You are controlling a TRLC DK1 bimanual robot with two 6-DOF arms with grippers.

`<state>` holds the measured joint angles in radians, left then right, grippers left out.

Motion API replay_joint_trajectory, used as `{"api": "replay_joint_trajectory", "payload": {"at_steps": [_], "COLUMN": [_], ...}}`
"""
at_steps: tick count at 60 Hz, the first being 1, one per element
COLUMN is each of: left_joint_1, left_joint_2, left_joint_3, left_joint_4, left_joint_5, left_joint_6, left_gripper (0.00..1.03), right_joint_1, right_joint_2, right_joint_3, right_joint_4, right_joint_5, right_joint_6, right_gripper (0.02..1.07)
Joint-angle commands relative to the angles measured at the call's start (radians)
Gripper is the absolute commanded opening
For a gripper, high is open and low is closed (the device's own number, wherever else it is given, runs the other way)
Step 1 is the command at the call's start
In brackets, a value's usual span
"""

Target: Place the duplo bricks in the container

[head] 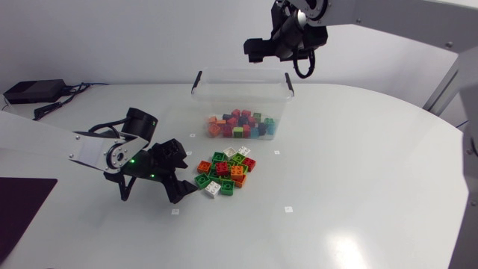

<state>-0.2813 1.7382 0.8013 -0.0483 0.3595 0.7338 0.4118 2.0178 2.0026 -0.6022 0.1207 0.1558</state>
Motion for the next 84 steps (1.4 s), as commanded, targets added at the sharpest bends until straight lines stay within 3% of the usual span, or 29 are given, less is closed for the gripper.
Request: {"api": "replay_joint_trajectory", "payload": {"at_steps": [1,44,54,67,84], "left_joint_1": [-0.016,-0.059,-0.067,-0.065,-0.056], "left_joint_2": [0.027,0.101,0.126,0.129,0.095], "left_joint_3": [-0.028,-0.010,-0.005,-0.001,-0.025], "left_joint_4": [0.025,0.151,0.176,0.200,0.211], "left_joint_5": [0.010,0.025,0.025,0.027,0.033], "left_joint_6": [-0.007,-0.080,-0.086,-0.125,-0.128], "left_gripper": [0.98,0.96,0.80,0.37,0.35], "right_joint_1": [0.018,0.127,0.167,0.226,0.286], "right_joint_2": [-0.103,-0.574,-0.588,-0.508,-0.372], "right_joint_3": [-0.088,-0.831,-0.923,-0.927,-0.877], "right_joint_4": [0.001,0.216,0.265,0.255,0.208], "right_joint_5": [0.005,-0.006,-0.013,-0.010,-0.010], "right_joint_6": [-0.002,-0.075,-0.087,-0.022,0.045], "right_gripper": [1.02,1.02,1.02,1.02,1.02]}}
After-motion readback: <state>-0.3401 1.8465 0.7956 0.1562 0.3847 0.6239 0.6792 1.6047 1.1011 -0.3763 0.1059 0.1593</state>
